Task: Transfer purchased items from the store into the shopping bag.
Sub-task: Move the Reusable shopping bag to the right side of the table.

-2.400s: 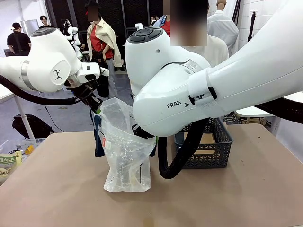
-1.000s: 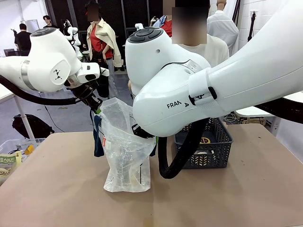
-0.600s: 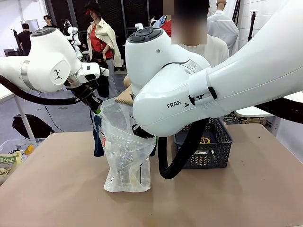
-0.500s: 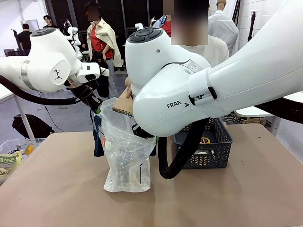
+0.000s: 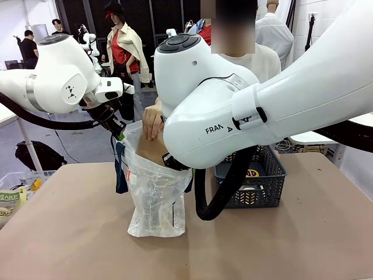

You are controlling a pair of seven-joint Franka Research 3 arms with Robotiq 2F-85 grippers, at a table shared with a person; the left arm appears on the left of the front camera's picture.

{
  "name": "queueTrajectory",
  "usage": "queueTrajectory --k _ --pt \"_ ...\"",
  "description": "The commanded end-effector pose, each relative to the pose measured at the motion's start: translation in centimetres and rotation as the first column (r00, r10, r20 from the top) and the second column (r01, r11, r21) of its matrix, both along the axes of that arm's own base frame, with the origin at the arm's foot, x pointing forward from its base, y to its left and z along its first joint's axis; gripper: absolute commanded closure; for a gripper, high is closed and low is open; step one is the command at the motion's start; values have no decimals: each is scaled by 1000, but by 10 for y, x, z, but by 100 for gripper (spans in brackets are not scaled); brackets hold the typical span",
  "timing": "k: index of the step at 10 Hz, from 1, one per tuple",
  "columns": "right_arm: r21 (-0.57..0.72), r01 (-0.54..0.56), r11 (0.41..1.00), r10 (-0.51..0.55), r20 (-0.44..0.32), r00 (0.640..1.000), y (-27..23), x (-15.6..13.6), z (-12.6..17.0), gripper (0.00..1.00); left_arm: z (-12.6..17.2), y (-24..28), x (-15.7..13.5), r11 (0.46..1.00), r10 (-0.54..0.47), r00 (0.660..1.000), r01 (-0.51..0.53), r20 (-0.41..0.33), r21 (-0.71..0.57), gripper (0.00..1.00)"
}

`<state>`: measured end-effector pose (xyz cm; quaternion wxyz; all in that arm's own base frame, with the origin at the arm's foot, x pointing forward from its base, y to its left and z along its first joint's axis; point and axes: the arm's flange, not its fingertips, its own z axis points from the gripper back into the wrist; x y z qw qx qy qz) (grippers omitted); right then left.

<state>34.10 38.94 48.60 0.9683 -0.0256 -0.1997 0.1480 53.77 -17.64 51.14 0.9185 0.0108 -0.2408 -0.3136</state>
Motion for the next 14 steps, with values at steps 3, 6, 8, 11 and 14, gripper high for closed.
queueTrajectory --k 3,6,8,11,14 --pt "3 2 1000 -2 2 1000 -2 -2 -2 100 4 3 0 1000 5 1000 -5 -4 2 100" --pt "3 2 1000 -2 2 1000 -2 -2 -2 100 4 3 0 1000 5 1000 -5 -4 2 100" --pt "3 2 1000 -2 2 1000 -2 -2 -2 100 4 3 0 1000 5 1000 -5 -4 2 100" --pt "3 2 1000 -2 2 1000 -2 -2 -2 100 4 3 0 1000 5 1000 -5 -4 2 100" --pt "3 2 1000 -2 2 1000 -2 -2 -2 100 4 3 0 1000 5 1000 -5 -4 2 100"
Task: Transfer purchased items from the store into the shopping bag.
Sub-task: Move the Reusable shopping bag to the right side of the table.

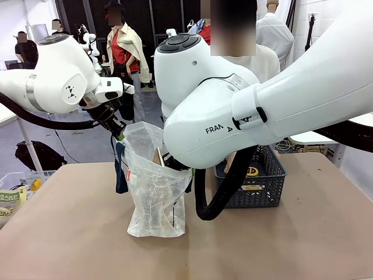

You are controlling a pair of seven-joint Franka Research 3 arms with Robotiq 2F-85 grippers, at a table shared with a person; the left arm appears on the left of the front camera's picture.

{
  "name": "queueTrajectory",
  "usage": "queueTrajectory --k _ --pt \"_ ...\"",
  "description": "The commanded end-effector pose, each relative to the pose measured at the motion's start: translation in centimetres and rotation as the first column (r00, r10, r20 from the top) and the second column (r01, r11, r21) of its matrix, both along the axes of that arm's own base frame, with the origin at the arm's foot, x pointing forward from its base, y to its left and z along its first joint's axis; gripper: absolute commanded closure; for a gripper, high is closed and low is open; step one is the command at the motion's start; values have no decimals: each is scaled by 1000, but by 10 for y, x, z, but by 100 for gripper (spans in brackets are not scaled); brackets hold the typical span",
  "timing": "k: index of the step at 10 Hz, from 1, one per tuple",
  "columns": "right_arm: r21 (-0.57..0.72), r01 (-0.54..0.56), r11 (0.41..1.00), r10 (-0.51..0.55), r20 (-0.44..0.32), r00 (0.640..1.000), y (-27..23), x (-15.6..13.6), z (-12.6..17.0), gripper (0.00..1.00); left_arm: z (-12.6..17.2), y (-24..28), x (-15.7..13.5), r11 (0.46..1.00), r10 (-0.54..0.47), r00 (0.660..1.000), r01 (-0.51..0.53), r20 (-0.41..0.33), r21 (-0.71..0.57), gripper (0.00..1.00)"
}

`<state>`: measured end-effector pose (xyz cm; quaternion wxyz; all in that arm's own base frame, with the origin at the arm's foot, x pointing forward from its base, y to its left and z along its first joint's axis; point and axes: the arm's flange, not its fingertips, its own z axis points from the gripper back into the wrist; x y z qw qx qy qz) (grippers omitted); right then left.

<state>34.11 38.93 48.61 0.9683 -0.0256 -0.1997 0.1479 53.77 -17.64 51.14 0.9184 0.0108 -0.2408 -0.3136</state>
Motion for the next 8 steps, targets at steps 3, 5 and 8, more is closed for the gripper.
queueTrajectory --k 3,5,8 --pt "3 1 1000 -1 2 1000 -2 -2 -2 100 4 3 0 1000 5 1000 -5 -4 2 100" --pt "3 1 1000 -1 2 1000 -2 -2 -2 100 4 3 0 1000 5 1000 -5 -4 2 100" --pt "3 1 1000 -1 2 1000 -2 -2 -2 100 4 3 0 1000 5 1000 -5 -4 2 100"
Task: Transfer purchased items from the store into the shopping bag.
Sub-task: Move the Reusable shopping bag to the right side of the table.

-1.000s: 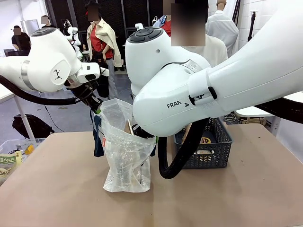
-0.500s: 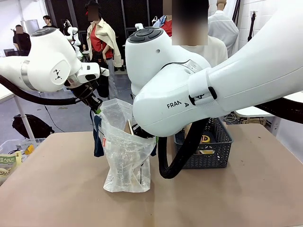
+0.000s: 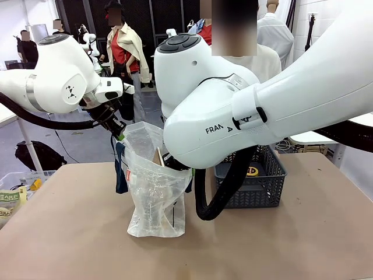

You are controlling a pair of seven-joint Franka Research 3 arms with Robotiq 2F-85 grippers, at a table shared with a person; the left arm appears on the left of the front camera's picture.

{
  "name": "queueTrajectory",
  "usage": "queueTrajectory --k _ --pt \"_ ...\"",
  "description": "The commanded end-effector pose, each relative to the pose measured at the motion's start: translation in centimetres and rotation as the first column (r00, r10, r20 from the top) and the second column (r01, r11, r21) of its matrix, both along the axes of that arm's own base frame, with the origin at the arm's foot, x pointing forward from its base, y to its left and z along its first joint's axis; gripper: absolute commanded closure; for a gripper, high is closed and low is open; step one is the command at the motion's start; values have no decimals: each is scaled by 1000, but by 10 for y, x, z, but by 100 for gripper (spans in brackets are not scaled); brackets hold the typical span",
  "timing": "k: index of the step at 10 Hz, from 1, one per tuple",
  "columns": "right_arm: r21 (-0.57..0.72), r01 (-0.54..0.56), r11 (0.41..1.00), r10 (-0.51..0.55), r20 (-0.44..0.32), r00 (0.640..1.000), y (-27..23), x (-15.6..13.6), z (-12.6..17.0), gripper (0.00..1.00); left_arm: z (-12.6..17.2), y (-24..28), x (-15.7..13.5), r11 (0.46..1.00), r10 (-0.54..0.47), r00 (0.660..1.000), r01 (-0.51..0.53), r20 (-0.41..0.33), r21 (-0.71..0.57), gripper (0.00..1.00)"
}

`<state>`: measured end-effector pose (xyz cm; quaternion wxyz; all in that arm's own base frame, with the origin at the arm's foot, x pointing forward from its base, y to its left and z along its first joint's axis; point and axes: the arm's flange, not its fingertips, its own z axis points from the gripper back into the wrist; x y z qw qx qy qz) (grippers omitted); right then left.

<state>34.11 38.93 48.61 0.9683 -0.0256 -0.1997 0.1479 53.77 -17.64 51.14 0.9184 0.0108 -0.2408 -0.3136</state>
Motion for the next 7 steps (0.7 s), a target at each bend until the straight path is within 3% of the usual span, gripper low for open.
queueTrajectory --k 1,7 --pt "3 1 1000 -1 2 1000 -2 -2 -2 100 4 3 0 1000 5 1000 -5 -4 2 100" --pt "3 1 1000 -1 2 1000 -2 -2 -2 100 4 3 0 1000 5 1000 -5 -4 2 100"
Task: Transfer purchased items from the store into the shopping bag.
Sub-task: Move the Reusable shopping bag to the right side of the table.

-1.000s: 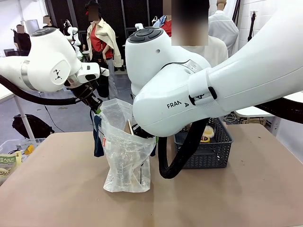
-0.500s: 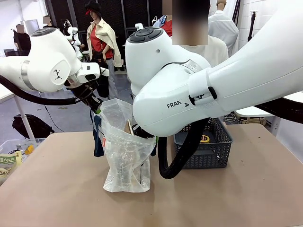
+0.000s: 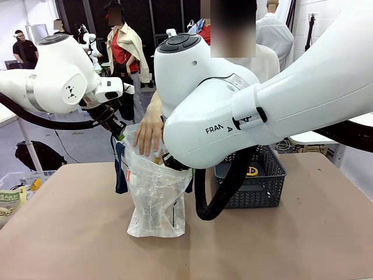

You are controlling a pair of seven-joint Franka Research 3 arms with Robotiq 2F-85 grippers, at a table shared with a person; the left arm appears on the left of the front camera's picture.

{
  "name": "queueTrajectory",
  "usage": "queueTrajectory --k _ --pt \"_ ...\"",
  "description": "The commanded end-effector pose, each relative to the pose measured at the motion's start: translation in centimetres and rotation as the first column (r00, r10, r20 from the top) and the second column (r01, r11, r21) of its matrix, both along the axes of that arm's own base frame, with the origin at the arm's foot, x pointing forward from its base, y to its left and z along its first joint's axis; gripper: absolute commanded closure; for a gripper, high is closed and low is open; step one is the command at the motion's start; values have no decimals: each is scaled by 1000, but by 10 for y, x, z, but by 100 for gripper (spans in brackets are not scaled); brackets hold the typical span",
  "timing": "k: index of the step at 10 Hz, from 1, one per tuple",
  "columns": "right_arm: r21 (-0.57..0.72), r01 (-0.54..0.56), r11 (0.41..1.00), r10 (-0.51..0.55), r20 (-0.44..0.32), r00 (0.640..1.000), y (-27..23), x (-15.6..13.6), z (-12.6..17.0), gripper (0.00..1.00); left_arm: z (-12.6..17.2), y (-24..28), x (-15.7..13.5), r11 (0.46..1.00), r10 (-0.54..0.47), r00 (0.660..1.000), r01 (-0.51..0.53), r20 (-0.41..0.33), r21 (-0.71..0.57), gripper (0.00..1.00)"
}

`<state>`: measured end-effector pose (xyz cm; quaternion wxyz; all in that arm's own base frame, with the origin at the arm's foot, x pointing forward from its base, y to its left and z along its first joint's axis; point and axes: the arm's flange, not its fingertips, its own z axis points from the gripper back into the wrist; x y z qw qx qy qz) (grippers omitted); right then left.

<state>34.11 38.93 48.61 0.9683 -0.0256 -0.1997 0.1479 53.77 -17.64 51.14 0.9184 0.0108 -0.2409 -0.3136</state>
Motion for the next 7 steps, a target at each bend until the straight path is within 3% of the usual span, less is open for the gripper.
queueTrajectory --k 1,7 --pt "3 1 1000 -1 2 1000 -2 -2 -2 100 4 3 0 1000 5 1000 -5 -4 2 100" --pt "3 1 1000 -1 2 1000 -2 -2 -2 100 4 3 0 1000 5 1000 -5 -4 2 100"
